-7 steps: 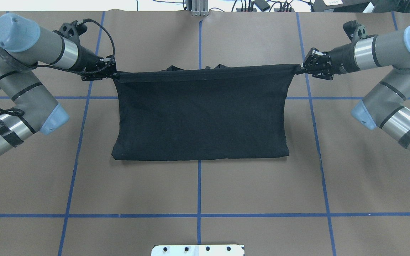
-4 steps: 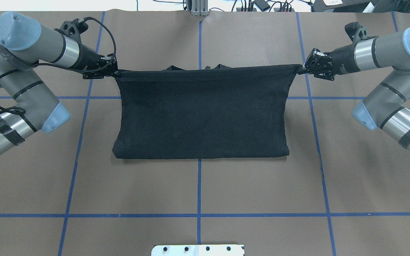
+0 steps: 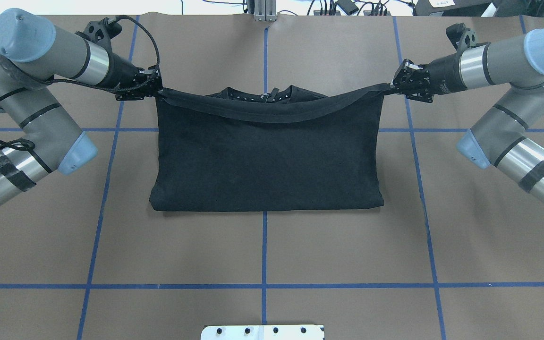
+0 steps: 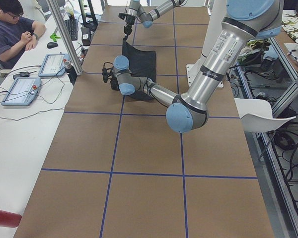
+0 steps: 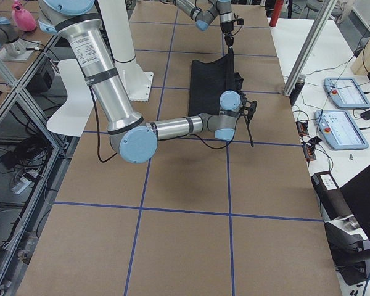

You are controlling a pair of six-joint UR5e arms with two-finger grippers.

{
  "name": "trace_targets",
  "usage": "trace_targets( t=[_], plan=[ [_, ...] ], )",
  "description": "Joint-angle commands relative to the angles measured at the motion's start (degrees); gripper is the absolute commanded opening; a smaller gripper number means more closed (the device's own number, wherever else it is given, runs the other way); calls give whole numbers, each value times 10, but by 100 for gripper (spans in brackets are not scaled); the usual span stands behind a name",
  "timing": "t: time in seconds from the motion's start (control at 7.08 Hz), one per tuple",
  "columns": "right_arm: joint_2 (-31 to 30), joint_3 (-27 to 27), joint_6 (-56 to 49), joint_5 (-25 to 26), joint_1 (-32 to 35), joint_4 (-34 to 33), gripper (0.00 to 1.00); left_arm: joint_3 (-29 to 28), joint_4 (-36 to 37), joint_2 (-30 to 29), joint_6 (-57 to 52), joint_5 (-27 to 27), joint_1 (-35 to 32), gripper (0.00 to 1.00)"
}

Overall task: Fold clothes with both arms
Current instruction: 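Lower the hem onto the collar and open both grippers, then raise the left gripper away while the right gripper moves to the folded shirt's side edge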

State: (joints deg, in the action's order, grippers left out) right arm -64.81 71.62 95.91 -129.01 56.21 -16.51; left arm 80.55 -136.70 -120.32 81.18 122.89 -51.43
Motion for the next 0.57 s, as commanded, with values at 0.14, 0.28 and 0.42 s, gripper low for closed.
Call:
trace_targets(
  t=[0.14,0.28,0.42],
  plan=[
    [4,-8,1,1,-7,-16,100,3,0,1,-8,0,0,97],
    [6,-8,2,0,-7,-19,100,3,1,1,-7,0,-1,99],
    [14,-7,12,-5,-6,-19,100,4,2,1,-8,0,-5,99]
  ],
)
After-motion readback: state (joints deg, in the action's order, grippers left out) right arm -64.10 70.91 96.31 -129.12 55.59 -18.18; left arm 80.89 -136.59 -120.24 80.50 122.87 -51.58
